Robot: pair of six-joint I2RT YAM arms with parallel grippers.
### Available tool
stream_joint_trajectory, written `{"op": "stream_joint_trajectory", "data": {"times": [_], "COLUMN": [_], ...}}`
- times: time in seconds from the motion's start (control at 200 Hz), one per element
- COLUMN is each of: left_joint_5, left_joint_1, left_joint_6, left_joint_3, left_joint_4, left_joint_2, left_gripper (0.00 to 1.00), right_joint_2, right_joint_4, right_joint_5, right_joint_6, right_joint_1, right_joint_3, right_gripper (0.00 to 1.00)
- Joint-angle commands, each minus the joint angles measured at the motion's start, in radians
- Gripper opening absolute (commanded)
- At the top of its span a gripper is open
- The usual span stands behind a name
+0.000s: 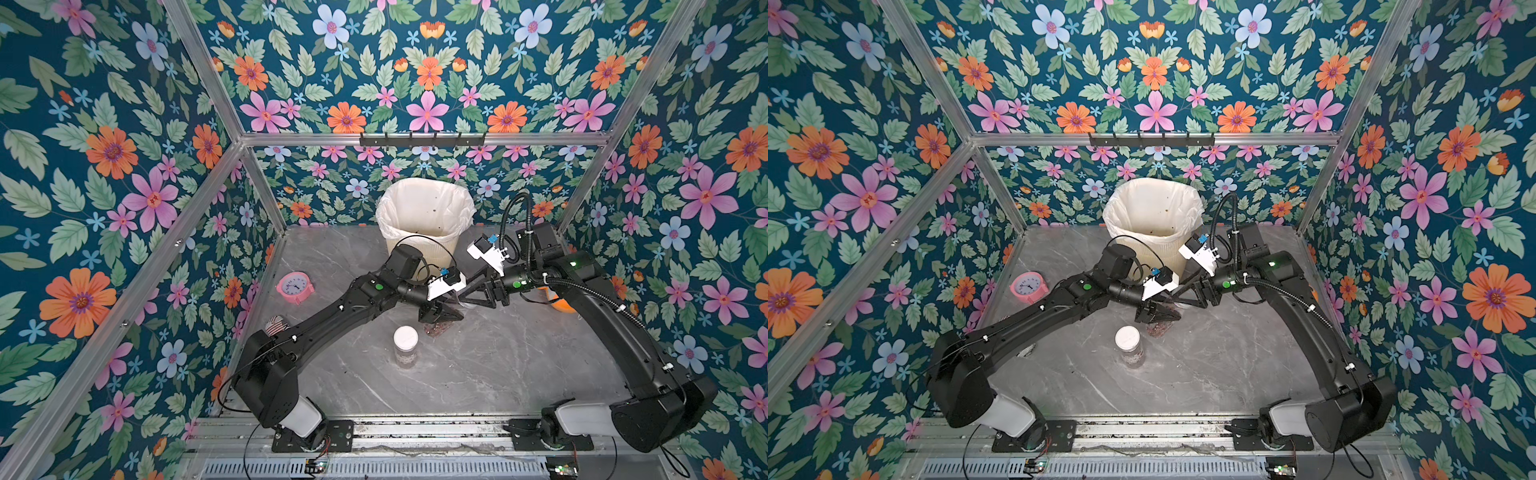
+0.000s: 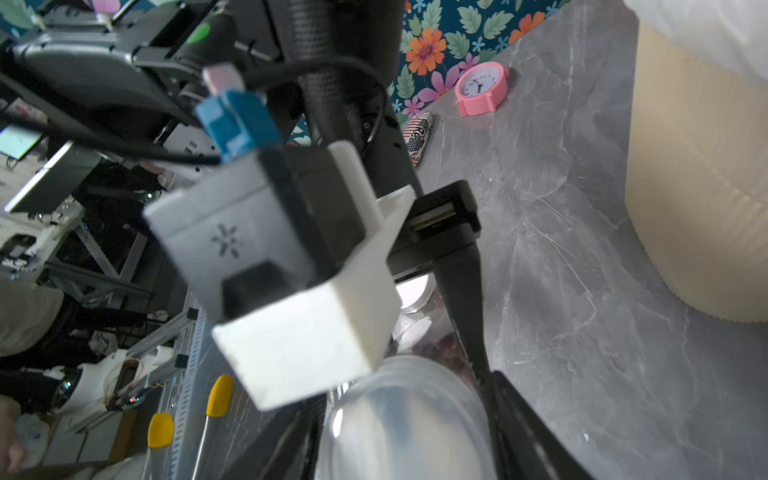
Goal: Empty the moldy dried flower tea in the jars
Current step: Unscrew the lid from the jar.
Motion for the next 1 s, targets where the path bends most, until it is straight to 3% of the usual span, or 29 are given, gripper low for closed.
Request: {"op": "stream_joint_trajectory", "data": {"times": [0.0, 0.065, 0.14, 0.31, 0.465, 0.67, 0.995], "left_joint_5": [0.024, -0.039, -0.139, -0.389, -0.526, -0.662, -0.704], "left_joint_1": [0.0, -0.001, 0.0, 0.0, 0.0, -0.003, -0.003], "left_joint_6": [0.038, 0.022, -0.009, -0.088, -0.142, -0.156, -0.188], "left_joint_3": [0.019, -0.012, -0.06, -0.111, -0.134, -0.144, -0.143], "left_joint_4": [-0.045, 0.006, 0.103, 0.265, 0.35, 0.376, 0.393], "left_joint_2": [0.006, -0.004, -0.023, -0.032, -0.027, -0.011, 0.003], "left_gripper": [0.47, 0.47, 0.47, 0.47, 0.47, 0.48, 0.48], "right_joint_2": [-0.023, -0.037, -0.048, -0.058, -0.043, 0.018, 0.104], "right_joint_4": [-0.008, 0.055, 0.128, 0.193, 0.212, 0.324, 0.467], "right_joint_5": [-0.015, 0.024, 0.109, 0.29, 0.445, 0.438, 0.417], "right_joint_6": [-0.065, 0.004, 0.12, 0.29, 0.389, 0.54, 0.665], "right_joint_1": [0.003, 0.002, 0.001, -0.001, -0.001, -0.002, 0.036], "right_joint_3": [-0.022, -0.03, -0.029, -0.039, -0.054, -0.043, -0.019], "right_gripper": [0.74, 0.9, 0.94, 0.95, 0.89, 0.86, 0.84]}}
